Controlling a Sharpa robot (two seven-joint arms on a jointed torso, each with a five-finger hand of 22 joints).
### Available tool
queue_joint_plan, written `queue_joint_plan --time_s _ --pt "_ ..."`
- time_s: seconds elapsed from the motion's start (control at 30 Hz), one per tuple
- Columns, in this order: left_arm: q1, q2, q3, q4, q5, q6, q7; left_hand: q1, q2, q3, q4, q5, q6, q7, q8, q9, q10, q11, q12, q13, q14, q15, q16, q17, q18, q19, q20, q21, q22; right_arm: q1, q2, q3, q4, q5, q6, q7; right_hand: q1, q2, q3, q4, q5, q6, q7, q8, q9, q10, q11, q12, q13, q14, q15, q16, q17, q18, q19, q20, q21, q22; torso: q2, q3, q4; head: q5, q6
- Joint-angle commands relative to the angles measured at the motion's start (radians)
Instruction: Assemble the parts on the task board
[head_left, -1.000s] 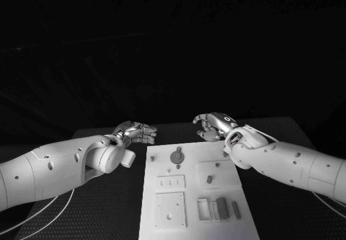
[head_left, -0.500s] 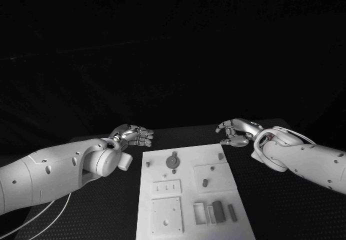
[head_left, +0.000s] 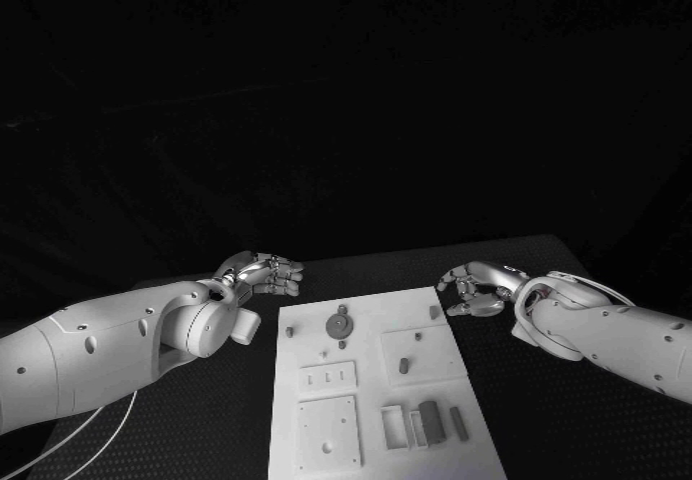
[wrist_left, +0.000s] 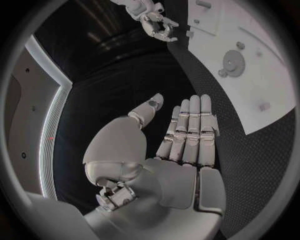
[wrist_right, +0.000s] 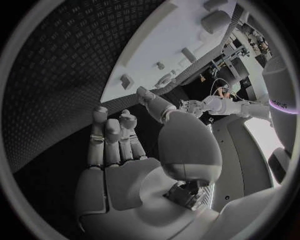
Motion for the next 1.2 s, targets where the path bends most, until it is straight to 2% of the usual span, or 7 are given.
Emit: queue_joint_plan --time_s 0.03,0.1,0.2,0.4,0.73,1.2 --pt "-0.001 0.003 0.001 0.004 0.001 0.015 0.012 0.0 0.005 -0.001 0.0 0.003 0.002 0.004 0.005 0.0 0.001 0.0 -0.002 0.0 0.005 0.001 -0.006 0.001 0.009 -0.001 0.002 -0.006 0.001 -0.011 0.012 0.0 -0.01 0.006 0.005 0.028 0.006 -0.005 -0.007 0.001 0.0 0.067 0.062 -0.004 -0.002 -0.114 0.041 0.007 -0.002 -0.008 0.003 -0.003 -0.001 0.009 -0.009 0.0 -0.004 0.015 0.0 0.0027 -0.0023 -0.003 0.0" --pt "-0.001 0.004 0.001 0.004 0.001 0.015 0.012 0.0 0.004 -0.001 0.0 0.003 0.002 0.005 0.005 0.0 0.001 0.001 -0.002 0.0 0.005 0.001 -0.006 0.001 0.009 -0.001 0.002 -0.006 0.001 -0.017 0.017 0.0 -0.017 0.007 0.004 0.029 0.007 -0.005 -0.007 0.001 0.0 0.066 0.062 -0.005 -0.002 -0.115 0.041 0.007 -0.002 -0.008 0.003 -0.003 -0.001 0.009 -0.01 0.0 -0.005 0.015 0.0 0.0035 -0.0024 -0.004 0.0" --pt "-0.001 0.004 0.001 0.005 0.001 0.015 0.011 -0.001 0.004 -0.001 0.0 0.003 0.001 0.006 0.005 0.0 0.001 0.001 -0.002 0.0 0.005 0.001 -0.007 0.002 0.009 -0.001 0.002 -0.006 0.001 -0.029 0.031 0.0 -0.036 0.009 0.005 0.031 0.009 -0.004 -0.008 0.0 0.0 0.065 0.062 -0.005 -0.002 -0.116 0.042 0.007 -0.002 -0.009 0.004 -0.003 -0.001 0.009 -0.011 0.001 -0.005 0.015 0.001 -0.0006 0.0011 -0.006 -0.004" --pt "-0.002 0.003 0.001 0.004 0.001 0.015 0.01 -0.001 0.004 -0.001 0.0 0.003 0.0 0.007 0.004 0.0 0.001 0.002 -0.002 0.0 0.005 0.001 -0.008 0.002 0.009 -0.001 0.002 -0.006 0.002 -0.044 0.052 0.0 -0.065 0.007 0.004 0.035 0.01 0.001 -0.01 0.002 0.0 0.065 0.063 -0.005 -0.002 -0.117 0.042 0.008 -0.003 -0.01 0.004 -0.002 -0.002 0.009 -0.011 0.001 -0.006 0.015 0.001 -0.0024 0.0017 -0.005 -0.009" --pt "-0.003 0.002 0.001 0.004 0.001 0.014 0.01 -0.002 0.004 -0.002 0.0 0.003 -0.001 0.009 0.003 -0.001 0.0 0.002 -0.003 0.0 0.005 0.001 -0.008 0.003 0.009 -0.001 0.002 -0.006 0.002 -0.063 0.089 0.0 -0.11 -0.016 -0.018 0.043 0.005 0.02 -0.017 0.012 0.0 0.063 0.065 -0.006 -0.003 -0.119 0.044 0.011 -0.006 -0.012 0.006 0.0 -0.003 0.009 -0.011 0.004 -0.007 0.015 0.001 -0.0029 -0.0006 -0.003 -0.016" --pt "-0.003 0.003 0.001 0.003 0.001 0.02 0.006 -0.003 0.003 -0.002 0.001 0.003 -0.006 0.012 0.001 -0.002 -0.002 0.005 -0.004 -0.001 0.006 0.001 -0.01 0.005 0.009 -0.001 0.002 -0.007 0.003 -0.073 0.106 0.0 -0.129 -0.012 -0.041 0.036 0.001 0.065 -0.022 0.022 0.0 0.077 0.06 0.001 0.0 -0.114 0.04 0.019 -0.011 -0.01 0.004 0.006 -0.004 0.009 -0.006 0.004 -0.004 0.016 0.0 -0.0034 -0.0007 0.0 -0.022"
